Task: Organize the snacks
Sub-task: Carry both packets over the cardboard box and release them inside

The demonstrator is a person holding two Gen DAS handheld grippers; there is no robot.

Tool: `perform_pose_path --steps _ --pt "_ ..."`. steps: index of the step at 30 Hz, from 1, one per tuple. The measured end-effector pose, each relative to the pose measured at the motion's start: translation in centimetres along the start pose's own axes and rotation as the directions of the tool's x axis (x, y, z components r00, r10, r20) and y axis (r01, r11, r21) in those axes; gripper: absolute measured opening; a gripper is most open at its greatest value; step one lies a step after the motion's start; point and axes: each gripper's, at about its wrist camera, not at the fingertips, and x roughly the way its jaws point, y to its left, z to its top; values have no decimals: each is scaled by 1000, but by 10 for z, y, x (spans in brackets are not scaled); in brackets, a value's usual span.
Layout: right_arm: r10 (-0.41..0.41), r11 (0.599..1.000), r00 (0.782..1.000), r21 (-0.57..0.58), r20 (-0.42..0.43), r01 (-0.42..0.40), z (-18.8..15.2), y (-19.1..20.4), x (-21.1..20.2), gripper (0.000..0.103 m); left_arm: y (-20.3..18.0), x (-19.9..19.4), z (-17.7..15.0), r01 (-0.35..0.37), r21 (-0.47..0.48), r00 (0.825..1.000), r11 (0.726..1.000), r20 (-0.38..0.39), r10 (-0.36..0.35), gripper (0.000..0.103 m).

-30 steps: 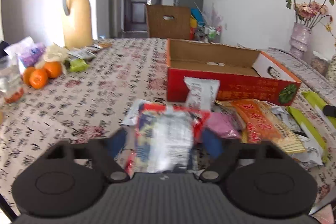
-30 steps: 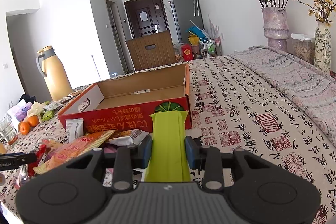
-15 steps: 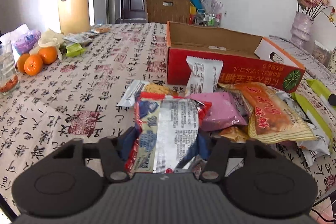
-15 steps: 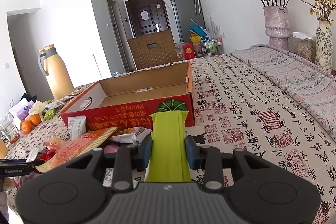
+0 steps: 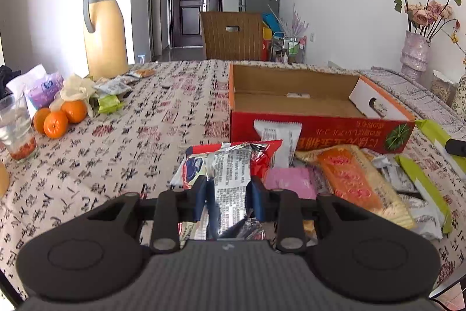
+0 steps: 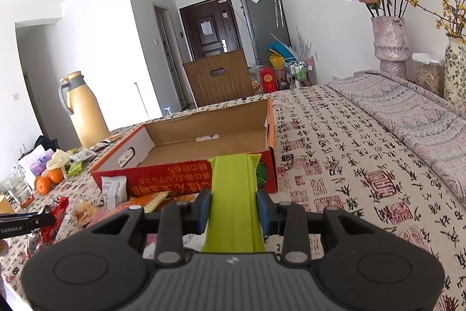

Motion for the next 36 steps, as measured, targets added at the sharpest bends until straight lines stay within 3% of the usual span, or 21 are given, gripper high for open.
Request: perform_pose_path --steps 11,19,29,36 --pt "25 999 999 -30 47 -24 37 8 20 33 -28 3 59 19 44 994 999 111 -24 32" --pt "31 998 998 -63 63 -27 74 16 61 33 -52 36 103 49 57 987 997 147 -57 32" --pt "16 995 1000 -94 14 -15 107 26 137 33 -75 109 141 44 48 993 998 109 -49 32" --pt "-20 995 999 -95 -49 15 99 23 185 33 -82 159 129 15 42 1000 999 25 -16 32"
